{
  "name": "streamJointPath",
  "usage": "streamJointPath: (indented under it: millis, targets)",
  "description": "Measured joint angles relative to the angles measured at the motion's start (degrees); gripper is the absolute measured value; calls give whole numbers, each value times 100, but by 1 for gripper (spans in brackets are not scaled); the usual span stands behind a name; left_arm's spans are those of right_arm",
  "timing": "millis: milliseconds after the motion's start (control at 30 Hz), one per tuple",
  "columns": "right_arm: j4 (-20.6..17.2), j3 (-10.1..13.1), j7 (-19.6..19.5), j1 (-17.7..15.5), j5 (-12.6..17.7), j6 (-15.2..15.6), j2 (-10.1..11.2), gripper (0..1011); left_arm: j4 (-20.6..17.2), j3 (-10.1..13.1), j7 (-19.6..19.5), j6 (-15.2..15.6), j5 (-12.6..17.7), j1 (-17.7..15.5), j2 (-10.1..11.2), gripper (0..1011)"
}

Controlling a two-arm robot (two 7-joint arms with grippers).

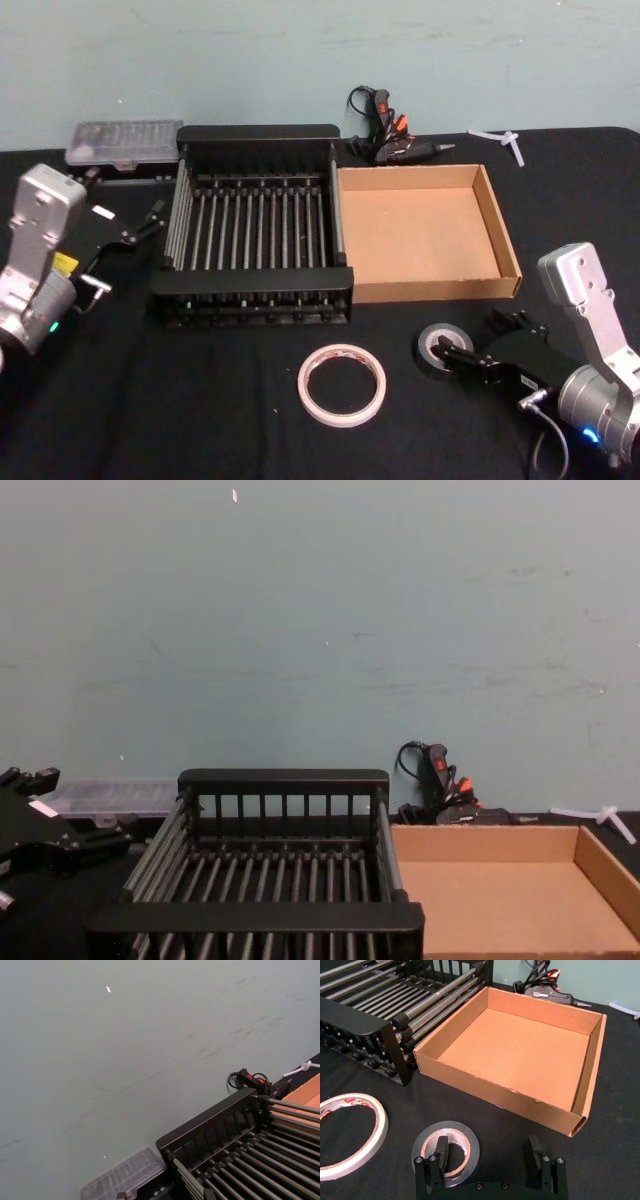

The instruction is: Pick up the white tape and place it into the black box , Pick up the silver tape and place it into the brown box.

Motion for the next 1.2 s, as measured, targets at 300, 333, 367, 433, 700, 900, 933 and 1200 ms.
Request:
streamJointPath:
  millis: [300, 333, 367, 433, 700, 900, 933, 1200]
  targets:
    - [12, 10, 27, 8, -43, 19, -20, 1002, 0, 0, 0, 0, 0, 0, 0, 1001]
    - [12, 10, 26, 8, -42, 18, -20, 1002, 0, 0, 0, 0, 0, 0, 0, 1001]
    - [12, 10, 26, 8, -41, 17, -20, 1002, 0, 0, 0, 0, 0, 0, 0, 1001]
    - [12, 10, 24, 7, -40, 16, -19, 1002, 0, 0, 0, 0, 0, 0, 0, 1001]
    - [12, 8, 18, 6, -35, 13, -15, 903, 0, 0, 0, 0, 0, 0, 0, 1001]
    - [10, 5, 15, 6, -29, 11, -12, 732, 0, 0, 0, 0, 0, 0, 0, 1001]
    - [9, 4, 15, 6, -29, 10, -12, 710, 0, 0, 0, 0, 0, 0, 0, 1001]
    - [5, 2, 11, 7, -24, 6, -11, 427, 0, 0, 0, 0, 0, 0, 0, 1001]
